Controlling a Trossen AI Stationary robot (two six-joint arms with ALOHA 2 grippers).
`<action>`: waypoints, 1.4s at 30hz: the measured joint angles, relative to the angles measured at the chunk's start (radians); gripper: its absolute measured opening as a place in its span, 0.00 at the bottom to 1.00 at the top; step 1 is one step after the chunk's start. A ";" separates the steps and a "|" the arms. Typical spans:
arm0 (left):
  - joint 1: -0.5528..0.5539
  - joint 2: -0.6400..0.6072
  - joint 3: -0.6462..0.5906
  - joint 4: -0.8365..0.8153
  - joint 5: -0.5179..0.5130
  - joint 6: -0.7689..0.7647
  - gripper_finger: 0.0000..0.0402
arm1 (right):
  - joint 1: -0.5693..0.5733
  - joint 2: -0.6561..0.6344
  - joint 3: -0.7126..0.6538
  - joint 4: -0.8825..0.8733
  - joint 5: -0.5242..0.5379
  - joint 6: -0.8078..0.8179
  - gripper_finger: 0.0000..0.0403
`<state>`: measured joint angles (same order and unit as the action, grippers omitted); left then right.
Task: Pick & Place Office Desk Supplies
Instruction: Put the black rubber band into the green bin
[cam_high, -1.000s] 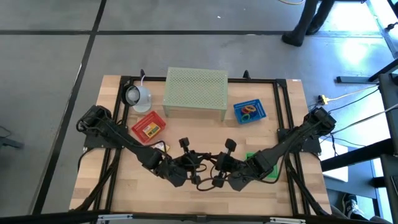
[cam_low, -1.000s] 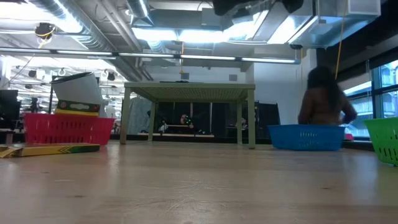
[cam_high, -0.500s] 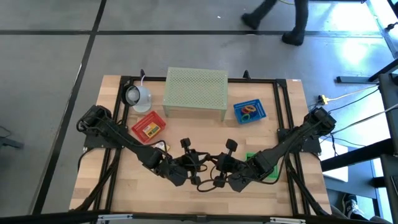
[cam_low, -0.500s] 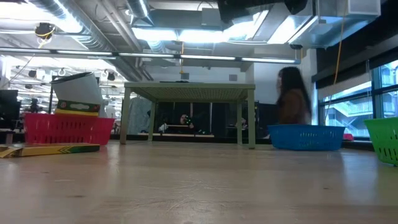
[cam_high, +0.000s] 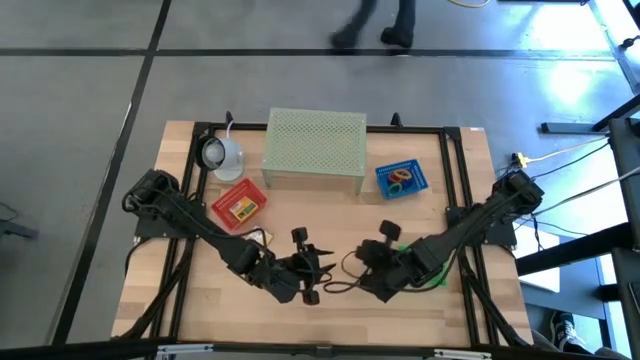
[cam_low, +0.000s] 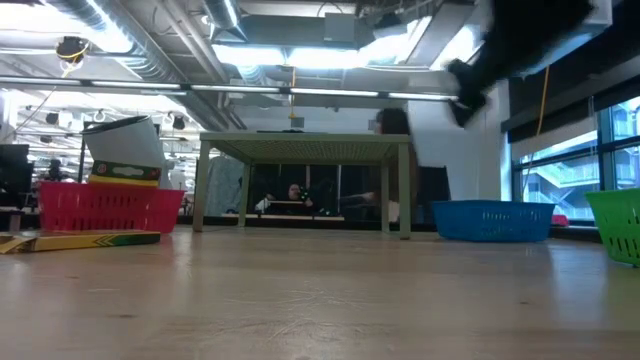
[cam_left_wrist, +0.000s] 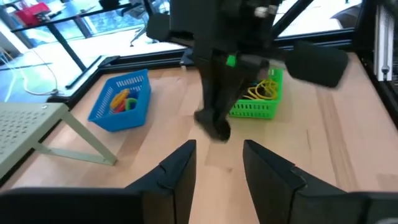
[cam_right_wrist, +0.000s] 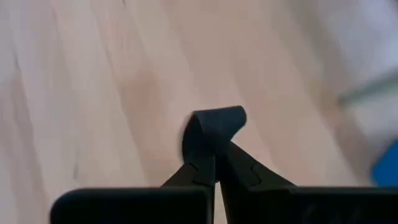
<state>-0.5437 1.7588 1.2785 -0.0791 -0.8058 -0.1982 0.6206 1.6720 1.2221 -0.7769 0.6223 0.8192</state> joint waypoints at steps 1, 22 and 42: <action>0.000 0.000 0.000 -0.001 0.003 0.000 0.32 | 0.004 -0.009 0.000 -0.044 -0.041 0.038 0.02; 0.001 0.000 0.000 -0.003 0.001 -0.024 0.31 | 0.194 -0.041 -0.107 -0.423 -0.403 0.641 0.02; 0.001 0.000 0.000 -0.008 0.000 -0.024 0.31 | 0.194 -0.041 -0.159 -0.424 -0.428 0.688 0.34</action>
<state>-0.5426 1.7588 1.2785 -0.0868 -0.8055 -0.2222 0.8143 1.6310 1.0626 -1.2011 0.1944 1.5070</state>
